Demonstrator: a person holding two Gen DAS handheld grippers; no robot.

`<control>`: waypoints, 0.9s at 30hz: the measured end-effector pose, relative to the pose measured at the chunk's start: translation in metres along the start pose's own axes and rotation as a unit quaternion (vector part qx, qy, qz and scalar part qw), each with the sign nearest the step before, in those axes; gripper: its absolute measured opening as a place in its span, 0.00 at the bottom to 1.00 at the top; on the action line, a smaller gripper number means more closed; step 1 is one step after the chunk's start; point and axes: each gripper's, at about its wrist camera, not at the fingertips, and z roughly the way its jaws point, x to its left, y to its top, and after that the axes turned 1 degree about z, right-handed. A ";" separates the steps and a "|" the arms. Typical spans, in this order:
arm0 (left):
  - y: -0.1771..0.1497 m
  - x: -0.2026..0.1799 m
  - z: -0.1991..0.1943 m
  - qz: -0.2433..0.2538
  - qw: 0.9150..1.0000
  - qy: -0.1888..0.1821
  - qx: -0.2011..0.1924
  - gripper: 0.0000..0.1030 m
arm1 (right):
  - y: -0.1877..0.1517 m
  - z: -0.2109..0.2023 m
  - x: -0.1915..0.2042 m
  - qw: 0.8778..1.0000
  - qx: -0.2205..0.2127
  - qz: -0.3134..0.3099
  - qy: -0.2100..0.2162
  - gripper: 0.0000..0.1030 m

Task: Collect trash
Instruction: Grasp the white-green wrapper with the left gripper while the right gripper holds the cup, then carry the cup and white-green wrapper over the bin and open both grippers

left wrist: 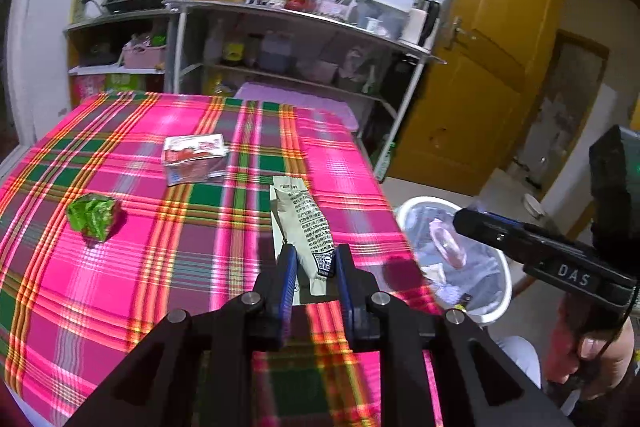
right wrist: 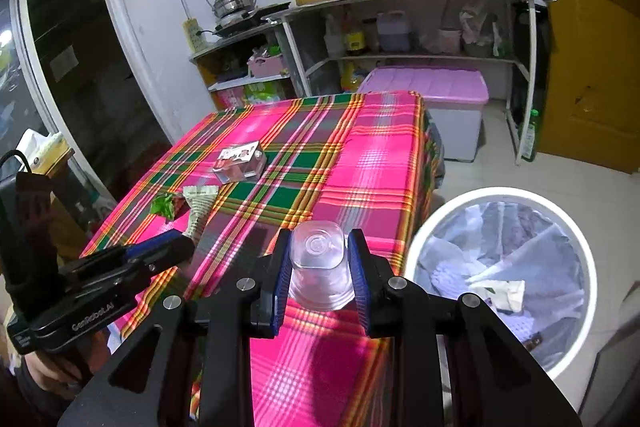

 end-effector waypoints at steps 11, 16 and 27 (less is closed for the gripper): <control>-0.003 -0.041 -0.010 0.033 0.999 -0.037 -0.002 0.20 | -0.008 -0.024 -0.016 1.000 -0.014 0.011 -0.018 0.28; -0.003 -0.053 -0.010 0.044 0.998 -0.044 -0.002 0.20 | -0.011 -0.029 -0.023 0.999 -0.017 0.017 -0.023 0.28; -0.003 -0.076 0.002 0.062 0.996 -0.060 0.011 0.20 | -0.016 -0.034 -0.046 0.998 -0.019 0.037 -0.036 0.28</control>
